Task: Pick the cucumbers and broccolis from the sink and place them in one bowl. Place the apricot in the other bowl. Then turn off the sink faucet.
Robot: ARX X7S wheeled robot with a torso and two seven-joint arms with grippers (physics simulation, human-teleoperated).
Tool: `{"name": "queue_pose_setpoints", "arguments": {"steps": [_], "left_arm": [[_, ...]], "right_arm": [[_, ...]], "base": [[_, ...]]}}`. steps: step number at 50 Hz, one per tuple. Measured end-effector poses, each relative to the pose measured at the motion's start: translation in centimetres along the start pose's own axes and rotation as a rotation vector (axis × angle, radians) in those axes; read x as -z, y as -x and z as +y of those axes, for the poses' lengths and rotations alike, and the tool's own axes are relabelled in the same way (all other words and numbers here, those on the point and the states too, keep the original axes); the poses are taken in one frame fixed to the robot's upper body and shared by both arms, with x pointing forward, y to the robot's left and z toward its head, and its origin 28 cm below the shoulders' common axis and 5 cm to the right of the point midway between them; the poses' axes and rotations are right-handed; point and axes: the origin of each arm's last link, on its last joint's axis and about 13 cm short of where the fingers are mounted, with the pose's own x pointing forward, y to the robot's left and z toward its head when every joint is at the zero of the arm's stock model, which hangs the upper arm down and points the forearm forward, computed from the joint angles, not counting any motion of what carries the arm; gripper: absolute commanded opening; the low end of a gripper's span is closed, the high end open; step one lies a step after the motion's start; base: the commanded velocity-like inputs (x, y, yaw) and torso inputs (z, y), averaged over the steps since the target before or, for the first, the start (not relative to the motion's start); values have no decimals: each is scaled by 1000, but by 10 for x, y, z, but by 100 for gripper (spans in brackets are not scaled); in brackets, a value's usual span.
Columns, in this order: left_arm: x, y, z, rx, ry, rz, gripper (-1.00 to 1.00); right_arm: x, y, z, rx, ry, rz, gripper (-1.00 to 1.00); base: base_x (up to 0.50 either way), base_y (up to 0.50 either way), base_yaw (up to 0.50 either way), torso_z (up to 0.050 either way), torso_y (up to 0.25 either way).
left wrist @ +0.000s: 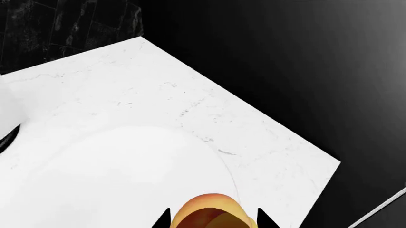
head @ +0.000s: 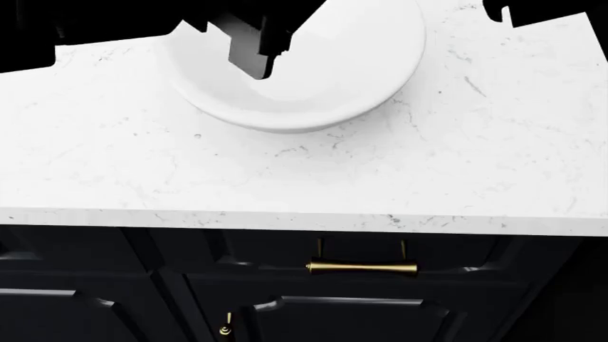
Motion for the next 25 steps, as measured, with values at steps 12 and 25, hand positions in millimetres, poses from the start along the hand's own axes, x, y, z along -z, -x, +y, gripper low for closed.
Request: {"name": "queue_pose_setpoints", "arguments": {"steps": [12, 25], "left_arm": [[6, -6, 8, -27, 10, 18, -100], [11, -10, 13, -40, 14, 31, -100]], "right_arm": [[1, 0, 0, -1, 0, 1, 100], [2, -2, 1, -4, 1, 5, 100]], "base": [[0, 0, 0, 0, 0], [0, 0, 0, 0, 0]]}}
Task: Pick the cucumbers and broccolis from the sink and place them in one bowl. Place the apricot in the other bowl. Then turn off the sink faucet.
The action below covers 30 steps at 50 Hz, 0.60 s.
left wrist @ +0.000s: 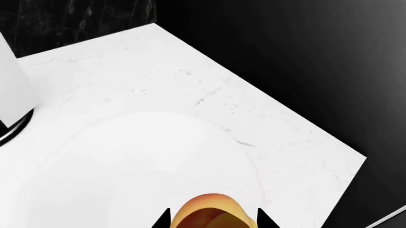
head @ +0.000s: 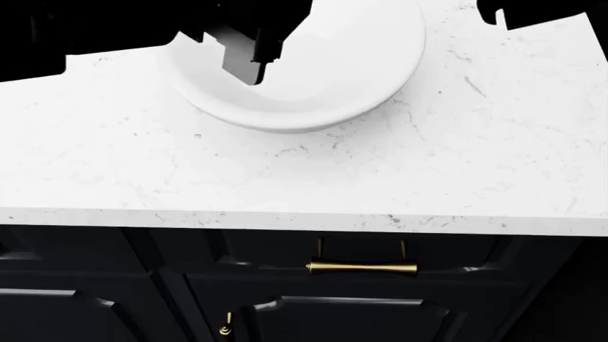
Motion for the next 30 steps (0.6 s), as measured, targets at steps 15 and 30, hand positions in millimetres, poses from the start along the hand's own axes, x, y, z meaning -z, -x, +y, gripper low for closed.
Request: {"name": "queue_pose_setpoints", "arguments": {"steps": [15, 30], "left_arm": [[-9, 0, 7, -23, 5, -22, -100], [-24, -3, 15, -42, 19, -68, -100]], "right_arm": [[2, -2, 1, -5, -2, 4, 100], [7, -5, 2, -11, -8, 13, 100]], "base": [[0, 0, 0, 0, 1], [0, 0, 0, 0, 0]]}}
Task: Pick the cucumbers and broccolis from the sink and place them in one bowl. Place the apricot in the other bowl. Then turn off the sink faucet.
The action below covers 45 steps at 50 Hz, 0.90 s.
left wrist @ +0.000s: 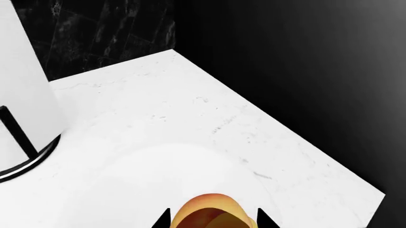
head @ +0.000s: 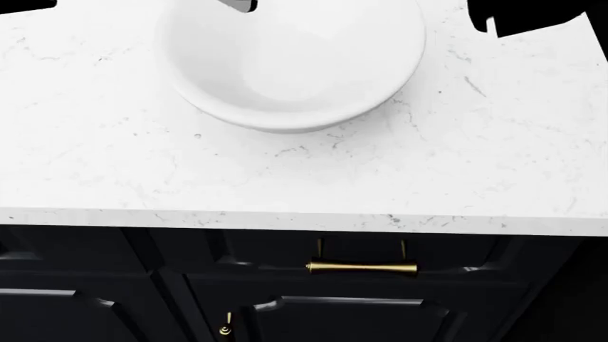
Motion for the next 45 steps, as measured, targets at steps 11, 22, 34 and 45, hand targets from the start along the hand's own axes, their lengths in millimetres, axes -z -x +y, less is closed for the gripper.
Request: {"name": "queue_pose_setpoints", "arguments": {"steps": [11, 22, 34, 45], "left_arm": [[13, -24, 6, -20, 16, 46, -100], [26, -42, 12, -45, 29, 87, -100], [36, -55, 20, -75, 43, 119, -100], [41, -63, 25, -96, 53, 136, -100]], "right_arm": [[4, 1, 0, 1, -5, 5, 100], [5, 2, -1, 3, -9, 7, 100], [5, 4, -1, 4, -11, 7, 100], [7, 5, -2, 5, -12, 10, 100]], "base": [[0, 0, 0, 0, 0], [0, 0, 0, 0, 0], [0, 0, 0, 0, 0], [0, 0, 0, 0, 1]]}}
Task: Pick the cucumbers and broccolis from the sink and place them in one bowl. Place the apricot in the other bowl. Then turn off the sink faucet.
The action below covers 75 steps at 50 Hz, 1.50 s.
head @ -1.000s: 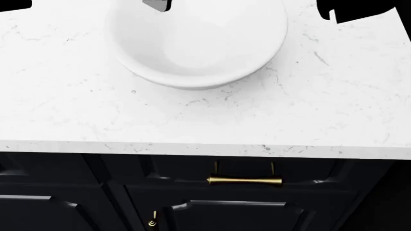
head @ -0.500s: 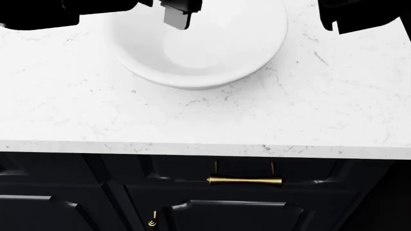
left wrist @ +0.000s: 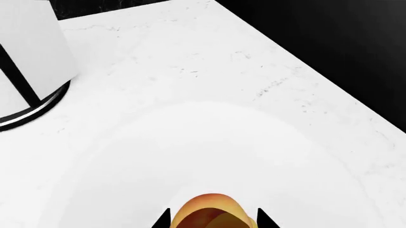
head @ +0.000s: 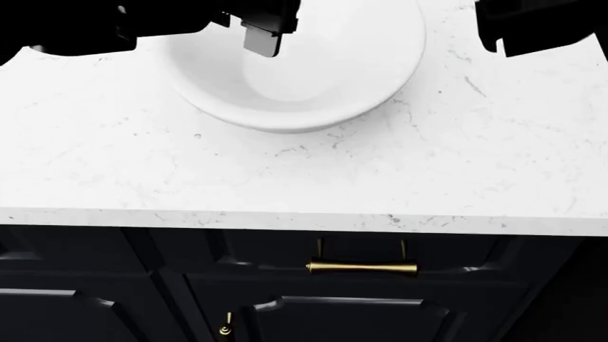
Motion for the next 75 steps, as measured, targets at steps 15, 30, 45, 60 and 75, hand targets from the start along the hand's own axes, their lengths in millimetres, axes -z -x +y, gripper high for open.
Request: {"name": "queue_pose_setpoints", "arguments": {"steps": [15, 30, 45, 60, 75], "left_arm": [[6, -9, 7, -27, 22, 12, -100], [11, -12, 11, -51, 35, 19, -100], [1, -7, 6, -31, 25, -3, 100], [-32, 36, 9, -62, -17, -174, 100], [-12, 126, -4, -139, -97, -440, 100]], "right_arm": [[3, 1, -1, 1, -2, 4, 100], [3, 1, -1, 1, -2, 4, 100], [3, 1, -1, 1, -4, 5, 100], [5, 3, -1, 5, -5, 9, 100], [3, 2, 1, -1, 9, 9, 100]], "base": [[0, 0, 0, 0, 0], [0, 0, 0, 0, 0], [0, 0, 0, 0, 0], [0, 0, 0, 0, 0], [0, 0, 0, 0, 0]]}}
